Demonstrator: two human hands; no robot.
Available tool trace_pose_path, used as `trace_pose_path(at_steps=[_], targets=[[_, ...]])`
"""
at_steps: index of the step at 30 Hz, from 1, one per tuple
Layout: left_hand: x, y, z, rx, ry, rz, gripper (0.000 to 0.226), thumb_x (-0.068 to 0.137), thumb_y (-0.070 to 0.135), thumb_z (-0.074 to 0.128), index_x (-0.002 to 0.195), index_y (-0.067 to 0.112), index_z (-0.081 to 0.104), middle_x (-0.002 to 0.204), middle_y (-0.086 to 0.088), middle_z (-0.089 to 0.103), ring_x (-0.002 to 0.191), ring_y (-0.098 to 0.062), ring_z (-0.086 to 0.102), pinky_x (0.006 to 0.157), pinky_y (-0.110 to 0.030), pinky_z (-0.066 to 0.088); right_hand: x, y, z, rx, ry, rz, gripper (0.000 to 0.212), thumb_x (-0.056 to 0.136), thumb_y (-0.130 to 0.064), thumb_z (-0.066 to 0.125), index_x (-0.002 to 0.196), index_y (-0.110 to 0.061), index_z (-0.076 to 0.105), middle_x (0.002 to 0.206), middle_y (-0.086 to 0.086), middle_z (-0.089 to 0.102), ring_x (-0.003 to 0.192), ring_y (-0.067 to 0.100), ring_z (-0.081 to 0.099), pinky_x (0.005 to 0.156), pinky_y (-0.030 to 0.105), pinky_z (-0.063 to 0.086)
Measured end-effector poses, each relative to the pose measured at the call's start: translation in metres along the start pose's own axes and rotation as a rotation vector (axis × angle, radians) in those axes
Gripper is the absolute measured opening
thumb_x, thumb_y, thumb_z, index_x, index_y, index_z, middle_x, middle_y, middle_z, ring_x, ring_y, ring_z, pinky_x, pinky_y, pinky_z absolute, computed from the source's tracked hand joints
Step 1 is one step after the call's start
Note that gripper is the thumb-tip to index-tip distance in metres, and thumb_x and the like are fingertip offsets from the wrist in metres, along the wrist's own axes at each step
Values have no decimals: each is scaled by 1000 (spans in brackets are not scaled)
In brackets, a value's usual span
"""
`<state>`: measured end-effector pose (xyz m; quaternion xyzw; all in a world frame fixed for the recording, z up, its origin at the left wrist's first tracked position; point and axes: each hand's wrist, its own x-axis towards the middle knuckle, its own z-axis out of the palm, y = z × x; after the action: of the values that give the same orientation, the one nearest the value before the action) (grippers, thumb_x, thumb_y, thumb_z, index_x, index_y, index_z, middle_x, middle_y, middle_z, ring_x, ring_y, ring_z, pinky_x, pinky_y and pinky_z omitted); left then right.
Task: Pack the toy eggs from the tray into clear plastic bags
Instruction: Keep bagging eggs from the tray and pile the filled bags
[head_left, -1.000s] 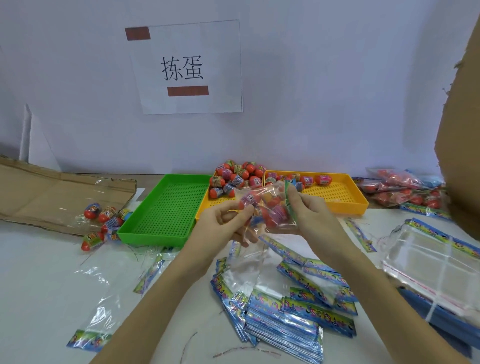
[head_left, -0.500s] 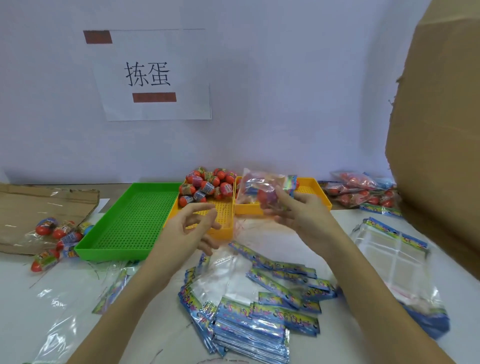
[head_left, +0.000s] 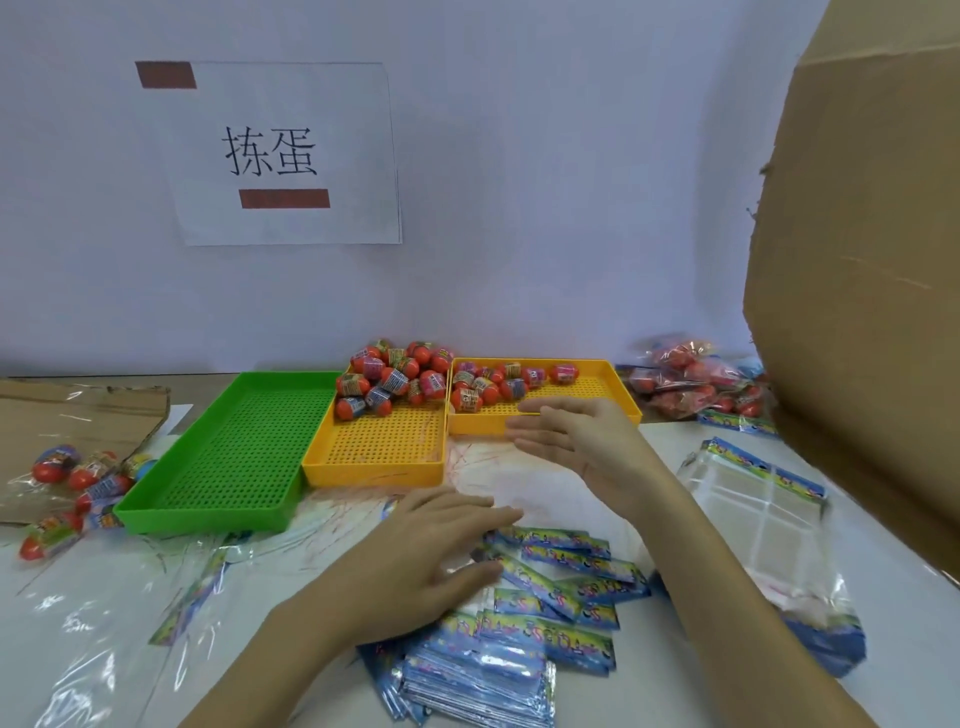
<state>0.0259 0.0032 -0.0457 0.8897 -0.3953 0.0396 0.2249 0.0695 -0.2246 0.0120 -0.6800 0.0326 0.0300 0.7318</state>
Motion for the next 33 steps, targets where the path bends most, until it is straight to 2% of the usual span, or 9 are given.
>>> trace_pose_path(at_steps=[6,12,15,18,20,22,26,29,33], targets=[[2,-8,-2,-10,111,-3,38,100,46,65,134,28,69,113,16,62,107,1,48,93,-18,40,0,4,6,-189,11,-19,27,109,-5,46,111,-3,74,96,13,79,87,24,78,78,31,63],[2,-6,-5,-153,268,-41,18,102,14,66,114,20,78,102,15,68,96,-2,63,81,-19,50,6,10,3,-419,-30,-110,27,108,-11,50,104,-11,76,89,2,80,83,17,77,79,31,64],[5,-4,-9,-390,444,-186,20,103,4,62,107,19,74,87,12,69,81,-12,69,72,-18,52,7,10,2,-520,-112,-180,31,109,-29,51,101,-17,78,93,-5,80,90,9,75,91,35,61],[6,-2,-18,-663,642,-318,18,106,2,56,104,14,69,79,-15,67,65,-26,70,62,-23,57,6,7,4,-513,-171,-184,52,102,-58,46,99,-19,80,93,-6,81,95,10,75,97,37,54],[4,-4,-23,-727,741,-389,14,106,4,56,104,10,69,86,-28,64,61,-25,71,60,-28,58,4,3,5,-425,-223,-150,64,94,-71,47,101,-17,80,96,-1,81,96,18,76,97,39,54],[3,-7,-24,-737,808,-456,13,106,6,57,106,9,69,89,-30,65,60,-19,72,60,-31,57,2,0,3,-361,-300,-147,57,93,-66,55,106,-15,79,102,2,80,98,22,76,97,40,57],[2,-13,-25,-790,892,-509,14,106,8,58,109,10,72,76,-11,72,62,-15,72,59,-19,56,-1,0,-3,-345,-336,-185,18,94,-26,75,105,-12,79,103,9,79,101,28,75,95,39,58],[2,-15,-28,-881,896,-527,12,103,18,64,111,15,72,72,-4,73,68,-19,75,62,-30,62,-1,0,-3,-308,-250,-192,11,94,-16,75,102,-9,78,96,8,80,88,22,76,90,40,57],[4,-15,-32,-976,839,-458,56,78,23,82,130,20,63,92,-1,75,83,-20,74,82,-35,64,0,1,-4,-283,-176,-200,12,95,-17,74,100,-8,79,91,9,79,75,17,71,72,31,53]])
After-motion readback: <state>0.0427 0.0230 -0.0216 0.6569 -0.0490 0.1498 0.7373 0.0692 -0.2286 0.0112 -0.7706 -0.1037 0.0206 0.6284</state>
